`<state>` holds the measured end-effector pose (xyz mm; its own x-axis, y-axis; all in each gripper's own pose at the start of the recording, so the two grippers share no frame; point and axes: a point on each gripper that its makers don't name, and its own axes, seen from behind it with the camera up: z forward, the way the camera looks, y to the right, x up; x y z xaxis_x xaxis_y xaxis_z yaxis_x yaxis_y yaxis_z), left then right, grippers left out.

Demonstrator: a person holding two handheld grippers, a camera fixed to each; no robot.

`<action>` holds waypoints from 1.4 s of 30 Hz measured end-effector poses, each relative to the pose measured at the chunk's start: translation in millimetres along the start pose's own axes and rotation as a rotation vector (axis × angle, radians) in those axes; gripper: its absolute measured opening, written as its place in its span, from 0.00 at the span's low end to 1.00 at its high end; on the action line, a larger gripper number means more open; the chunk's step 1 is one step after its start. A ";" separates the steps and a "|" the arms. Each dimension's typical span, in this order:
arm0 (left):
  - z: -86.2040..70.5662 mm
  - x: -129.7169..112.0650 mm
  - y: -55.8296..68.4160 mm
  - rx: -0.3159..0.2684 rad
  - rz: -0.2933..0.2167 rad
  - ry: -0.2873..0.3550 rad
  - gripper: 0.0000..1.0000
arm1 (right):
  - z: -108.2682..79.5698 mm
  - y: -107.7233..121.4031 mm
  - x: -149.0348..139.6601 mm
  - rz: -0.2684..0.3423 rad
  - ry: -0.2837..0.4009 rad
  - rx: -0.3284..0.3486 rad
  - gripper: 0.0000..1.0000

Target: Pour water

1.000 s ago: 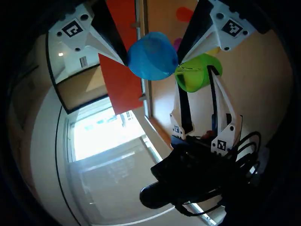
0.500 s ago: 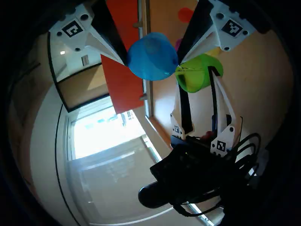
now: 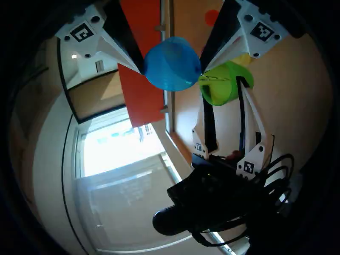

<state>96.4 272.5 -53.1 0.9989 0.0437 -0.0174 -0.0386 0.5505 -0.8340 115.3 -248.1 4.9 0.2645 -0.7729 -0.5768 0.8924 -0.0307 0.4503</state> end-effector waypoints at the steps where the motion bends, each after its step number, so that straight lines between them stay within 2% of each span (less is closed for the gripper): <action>1: -0.2 0.2 0.0 0.000 0.000 0.000 0.87 | 0.0 0.4 -0.1 -0.002 -0.001 -0.001 0.93; 42: 2.6 5.2 5.4 -0.006 0.011 0.006 0.87 | -0.9 12.1 0.9 -0.095 -0.009 -0.044 0.93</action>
<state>101.3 277.9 -56.2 0.9985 0.0446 -0.0305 -0.0499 0.5451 -0.8369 126.6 -248.6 9.3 0.1747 -0.7734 -0.6094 0.9285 -0.0765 0.3632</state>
